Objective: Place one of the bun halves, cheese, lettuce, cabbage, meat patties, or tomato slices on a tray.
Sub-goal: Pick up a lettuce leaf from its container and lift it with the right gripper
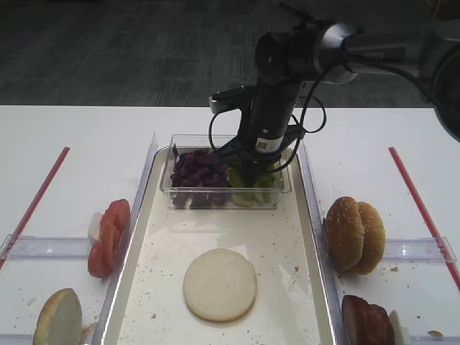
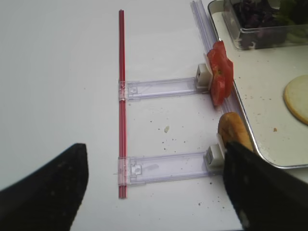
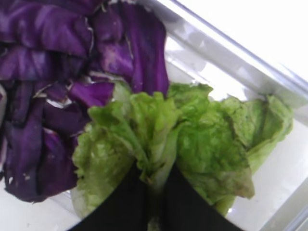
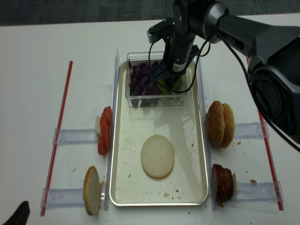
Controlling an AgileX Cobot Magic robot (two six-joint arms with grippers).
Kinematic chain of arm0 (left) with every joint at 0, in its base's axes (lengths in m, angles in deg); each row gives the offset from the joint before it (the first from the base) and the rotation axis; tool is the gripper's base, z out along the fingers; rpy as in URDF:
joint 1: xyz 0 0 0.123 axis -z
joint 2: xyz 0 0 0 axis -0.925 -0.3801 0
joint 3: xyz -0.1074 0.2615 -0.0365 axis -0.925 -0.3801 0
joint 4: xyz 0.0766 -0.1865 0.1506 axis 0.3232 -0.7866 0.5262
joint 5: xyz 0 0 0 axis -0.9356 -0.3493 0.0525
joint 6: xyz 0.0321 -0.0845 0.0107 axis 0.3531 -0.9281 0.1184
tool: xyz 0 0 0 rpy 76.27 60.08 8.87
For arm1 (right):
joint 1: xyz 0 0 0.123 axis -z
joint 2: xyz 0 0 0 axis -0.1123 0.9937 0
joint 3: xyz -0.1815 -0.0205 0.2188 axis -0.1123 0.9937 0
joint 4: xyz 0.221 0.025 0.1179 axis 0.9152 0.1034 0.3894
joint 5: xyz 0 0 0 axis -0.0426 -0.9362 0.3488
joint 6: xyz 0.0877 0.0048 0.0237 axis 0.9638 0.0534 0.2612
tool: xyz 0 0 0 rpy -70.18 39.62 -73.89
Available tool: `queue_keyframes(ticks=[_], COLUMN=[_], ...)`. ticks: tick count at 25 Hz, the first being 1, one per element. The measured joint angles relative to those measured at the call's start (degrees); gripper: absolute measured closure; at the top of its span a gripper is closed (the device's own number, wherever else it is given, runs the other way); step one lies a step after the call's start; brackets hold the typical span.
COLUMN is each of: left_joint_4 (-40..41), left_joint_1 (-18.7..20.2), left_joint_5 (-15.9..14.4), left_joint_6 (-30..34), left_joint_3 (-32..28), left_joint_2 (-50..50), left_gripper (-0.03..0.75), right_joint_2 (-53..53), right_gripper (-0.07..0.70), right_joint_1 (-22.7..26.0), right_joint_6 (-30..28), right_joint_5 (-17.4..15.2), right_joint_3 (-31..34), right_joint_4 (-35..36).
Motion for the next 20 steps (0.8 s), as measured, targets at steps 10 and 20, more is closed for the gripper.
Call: queue_keyframes(ticks=[10,20], left_joint_4=[0.0,0.0], left_joint_1=[0.0,0.0], left_joint_5=[0.0,0.0], left_joint_6=[0.0,0.0], left_joint_3=[0.0,0.0], left_joint_2=[0.0,0.0], left_gripper=[0.181,0.181], right_joint_2=[0.0,0.0], right_gripper=[0.558,0.559], right_joint_1=[0.0,0.0], right_joint_6=[0.05,1.76], right_joint_5=[-1.51,-13.15], right_joint_3=[-0.89,-11.97], right_joint_4=[-0.78,-2.51])
